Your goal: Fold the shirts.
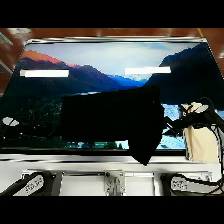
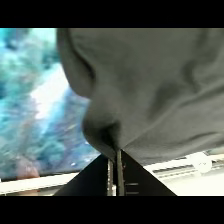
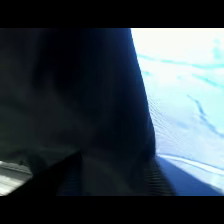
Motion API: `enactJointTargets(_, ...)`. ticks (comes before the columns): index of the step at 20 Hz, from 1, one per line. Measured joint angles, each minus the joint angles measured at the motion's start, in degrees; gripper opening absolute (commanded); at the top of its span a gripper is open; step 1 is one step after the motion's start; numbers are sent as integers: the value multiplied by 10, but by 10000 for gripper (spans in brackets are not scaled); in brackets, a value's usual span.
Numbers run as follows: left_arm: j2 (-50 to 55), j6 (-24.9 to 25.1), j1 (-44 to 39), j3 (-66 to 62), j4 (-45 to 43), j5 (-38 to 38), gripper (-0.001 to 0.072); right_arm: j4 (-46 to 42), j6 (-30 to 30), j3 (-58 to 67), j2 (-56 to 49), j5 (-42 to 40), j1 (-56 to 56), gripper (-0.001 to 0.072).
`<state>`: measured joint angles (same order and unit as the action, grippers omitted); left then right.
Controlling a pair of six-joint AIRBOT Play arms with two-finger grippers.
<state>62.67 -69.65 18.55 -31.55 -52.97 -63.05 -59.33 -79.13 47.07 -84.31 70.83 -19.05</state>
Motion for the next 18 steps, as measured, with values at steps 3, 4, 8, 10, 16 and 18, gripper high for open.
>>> enactJointTargets(3, -28, 0, 0, -1, 0, -4, 41, 14, 3, -4, -14, -13, 20, 58)
enactJointTargets(4, -37, 0, 0, -3, 0, -5, 41, 18, 7, -2, -14, -12, 23, 58)
enactJointTargets(8, -81, 0, 0, -52, 0, -10, 41, 36, 45, 45, 34, 0, 30, 58)
enactJointTargets(10, -110, 0, 0, -108, 1, -9, 41, 39, 65, 99, 87, 0, 30, 58)
enactJointTargets(16, -179, 2, 0, -384, 4, -9, 41, 44, 89, 316, 263, -64, 31, 58)
enactJointTargets(18, -189, 1, 0, -485, 3, -8, 41, 36, 89, 386, 317, -100, 31, 58)
